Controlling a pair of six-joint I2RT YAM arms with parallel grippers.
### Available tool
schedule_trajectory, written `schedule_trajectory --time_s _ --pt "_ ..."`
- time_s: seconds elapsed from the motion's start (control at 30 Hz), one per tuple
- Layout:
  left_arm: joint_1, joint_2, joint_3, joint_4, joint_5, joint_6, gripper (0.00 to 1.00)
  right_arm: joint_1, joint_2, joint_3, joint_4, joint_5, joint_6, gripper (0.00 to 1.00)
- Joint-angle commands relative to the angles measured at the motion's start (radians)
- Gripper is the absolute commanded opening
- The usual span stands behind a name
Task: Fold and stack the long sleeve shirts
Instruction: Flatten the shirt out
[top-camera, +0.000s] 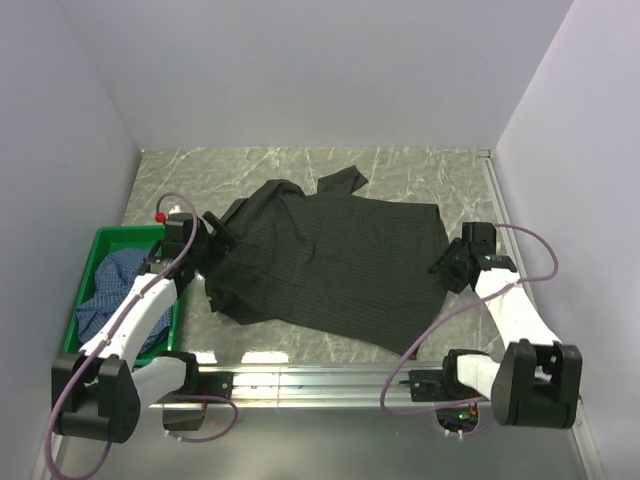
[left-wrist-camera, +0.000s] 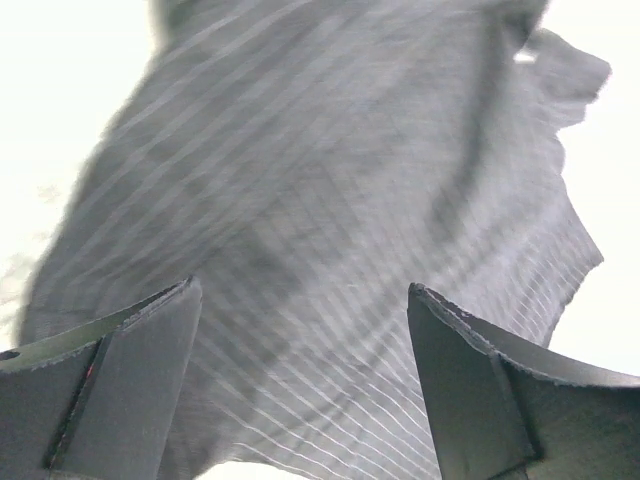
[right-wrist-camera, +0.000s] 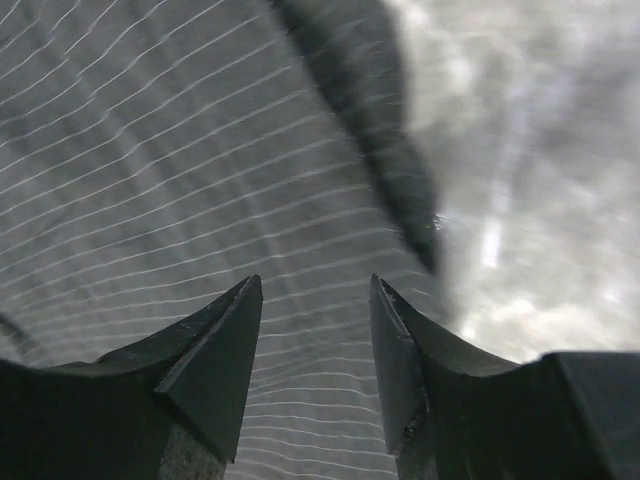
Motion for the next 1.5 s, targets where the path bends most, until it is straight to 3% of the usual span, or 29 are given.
schedule_trajectory --time_s 0.0,0.37,0.77,0.87,0.97,1.1,1.13,1.2,1.23,1.37,1.47 --pt "-0.042 -0.013 0.064 -0.018 0.023 0.087 0.9 0.011 0.068 0.002 0.135 -0.094 -0.01 0.54" --pt "-0.059 0.163 0.012 0.086 0.02 0.012 0.89 0.012 0.35 0.078 0.265 -0.02 0.003 0.51" --pt "-0.091 0.372 0.1 0.142 0.064 -0.002 0.9 -0.009 0.695 0.416 0.221 0.076 -0.028 0.56" --pt "-0.111 0.355 0.177 0.113 0.055 0.04 0.92 0.008 0.661 0.505 0.184 0.096 -0.094 0.61" --pt "-0.114 0.267 0.237 0.048 -0.012 0.089 0.94 0.112 0.534 0.503 0.186 0.128 -0.189 0.68" --pt "-0.112 0.147 0.291 -0.056 -0.105 0.178 0.98 0.363 0.338 0.413 0.218 0.199 -0.296 0.71" --pt "-0.112 0.133 0.297 -0.099 -0.12 0.216 0.98 0.49 0.302 0.389 0.264 0.204 -0.315 0.72" --pt "-0.109 0.084 0.305 -0.134 -0.166 0.253 0.99 0.604 0.216 0.323 0.31 0.172 -0.347 0.72" --pt "-0.106 0.066 0.303 -0.154 -0.186 0.288 0.99 0.738 0.183 0.306 0.357 0.158 -0.359 0.72" --pt "-0.094 -0.052 0.276 -0.167 -0.334 0.365 0.99 1.047 0.218 0.304 0.42 0.214 -0.436 0.71" --pt "-0.091 -0.154 0.221 -0.141 -0.423 0.376 0.99 1.191 0.321 0.354 0.457 0.199 -0.464 0.69"
